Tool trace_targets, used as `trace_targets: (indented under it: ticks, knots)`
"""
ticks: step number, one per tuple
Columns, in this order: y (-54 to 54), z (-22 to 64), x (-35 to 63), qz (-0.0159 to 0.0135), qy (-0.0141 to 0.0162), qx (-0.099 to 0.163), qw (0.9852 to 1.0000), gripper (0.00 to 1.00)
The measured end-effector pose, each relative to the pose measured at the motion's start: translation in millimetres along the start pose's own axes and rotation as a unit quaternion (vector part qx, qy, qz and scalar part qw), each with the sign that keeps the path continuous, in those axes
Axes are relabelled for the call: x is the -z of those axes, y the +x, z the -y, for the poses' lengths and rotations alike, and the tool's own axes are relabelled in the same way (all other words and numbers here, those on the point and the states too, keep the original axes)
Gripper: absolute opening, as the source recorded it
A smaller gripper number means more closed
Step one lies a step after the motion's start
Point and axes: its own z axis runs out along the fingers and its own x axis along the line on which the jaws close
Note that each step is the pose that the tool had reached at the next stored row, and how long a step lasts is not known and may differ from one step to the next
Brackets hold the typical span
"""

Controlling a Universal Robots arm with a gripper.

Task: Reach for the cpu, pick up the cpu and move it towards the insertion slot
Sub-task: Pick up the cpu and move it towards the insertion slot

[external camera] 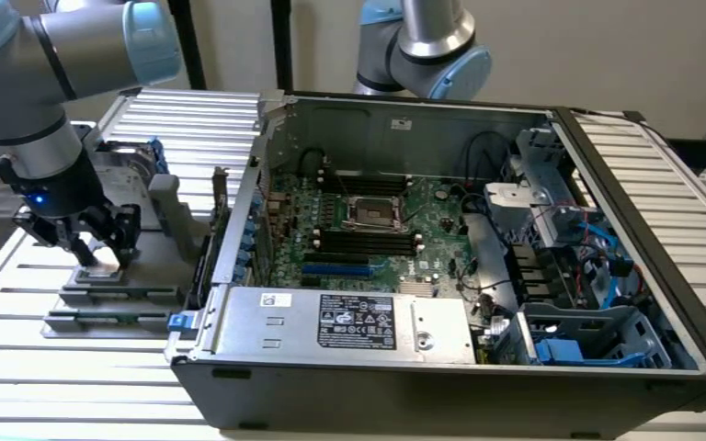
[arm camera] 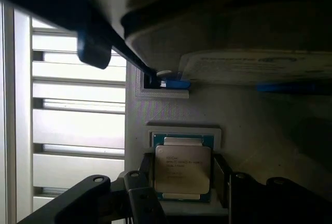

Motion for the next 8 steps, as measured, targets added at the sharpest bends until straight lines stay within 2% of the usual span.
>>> trace_targets:
  ticks: [5,8]
  knots:
    - [0.0,0.0,1.3,0.0003,-0.0002,0.0,1.0,0.55]
    - [0.1,0.1,10.0,-0.0003,0.0,0.0,1.0,0.55]
